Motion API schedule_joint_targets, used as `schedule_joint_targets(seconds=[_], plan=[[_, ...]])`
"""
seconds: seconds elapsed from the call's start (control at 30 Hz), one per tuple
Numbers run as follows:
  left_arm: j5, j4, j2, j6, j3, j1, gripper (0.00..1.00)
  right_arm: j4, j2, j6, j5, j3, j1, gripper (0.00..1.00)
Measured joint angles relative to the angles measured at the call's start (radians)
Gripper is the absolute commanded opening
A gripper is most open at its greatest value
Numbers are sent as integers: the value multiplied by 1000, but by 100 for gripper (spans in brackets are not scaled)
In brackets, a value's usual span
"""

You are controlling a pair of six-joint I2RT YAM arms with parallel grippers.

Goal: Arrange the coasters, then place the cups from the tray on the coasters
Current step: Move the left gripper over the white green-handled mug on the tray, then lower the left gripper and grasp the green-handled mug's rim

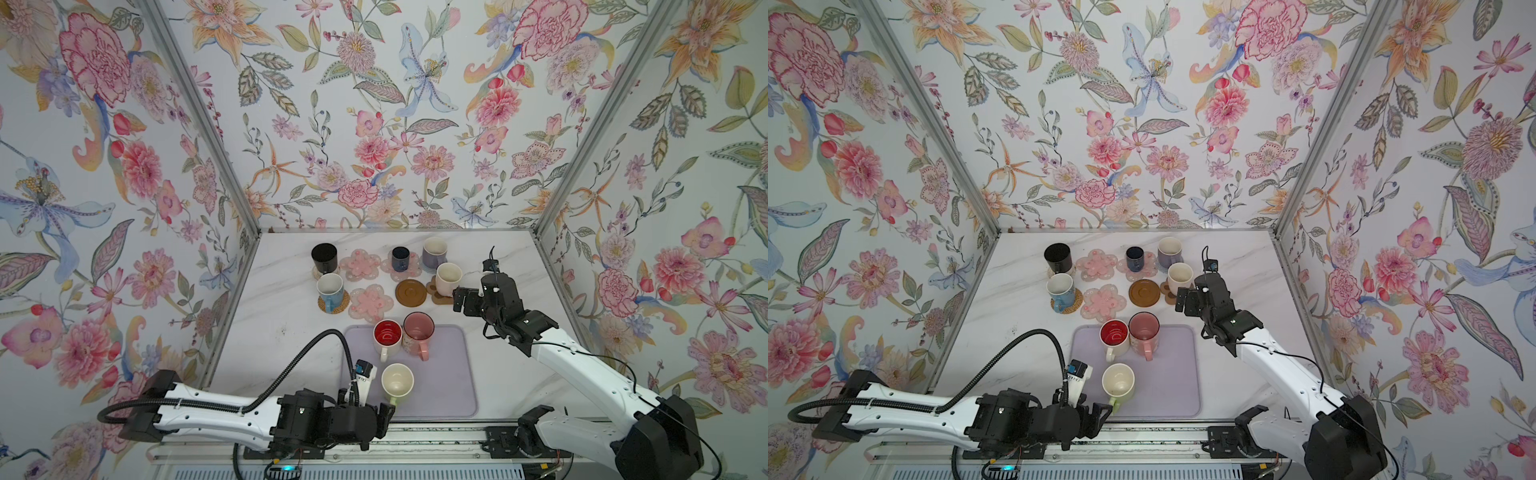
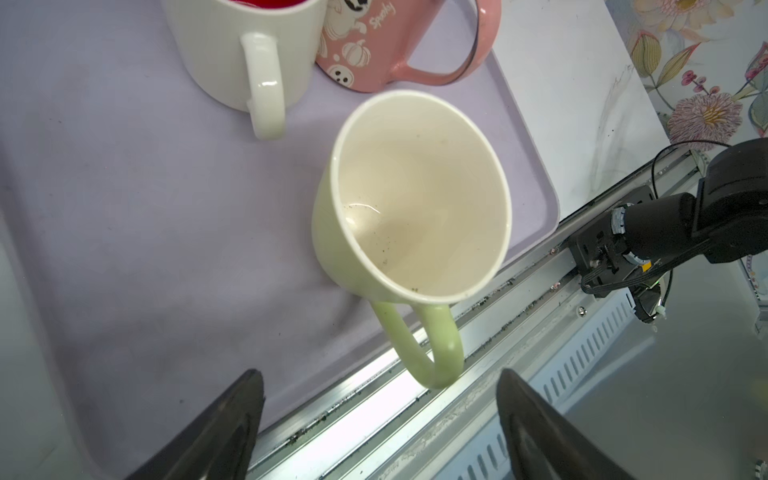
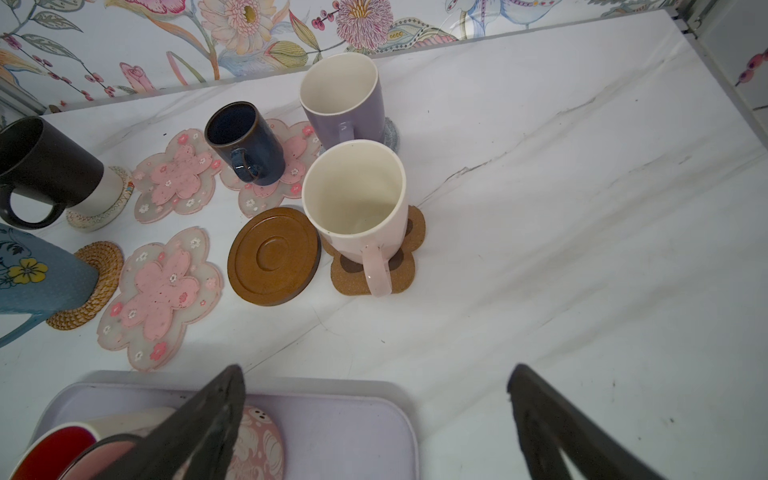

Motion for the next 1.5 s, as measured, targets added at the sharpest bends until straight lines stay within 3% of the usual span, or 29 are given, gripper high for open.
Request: schedule_joint_targets(seconds=[0.23, 0.4, 0.9, 1.5], plan=[[6, 21, 142, -36, 37, -17, 89, 4, -3, 4, -1, -8, 0, 99], [0, 23, 187, -43, 78, -17, 83, 8, -5, 7, -5, -24, -6, 99], [50, 72, 277, 12, 79, 87, 71, 23, -5, 8, -19, -26, -8, 99], [117, 97, 390, 87, 124, 119, 45, 30, -5, 11, -21, -37, -12, 99]])
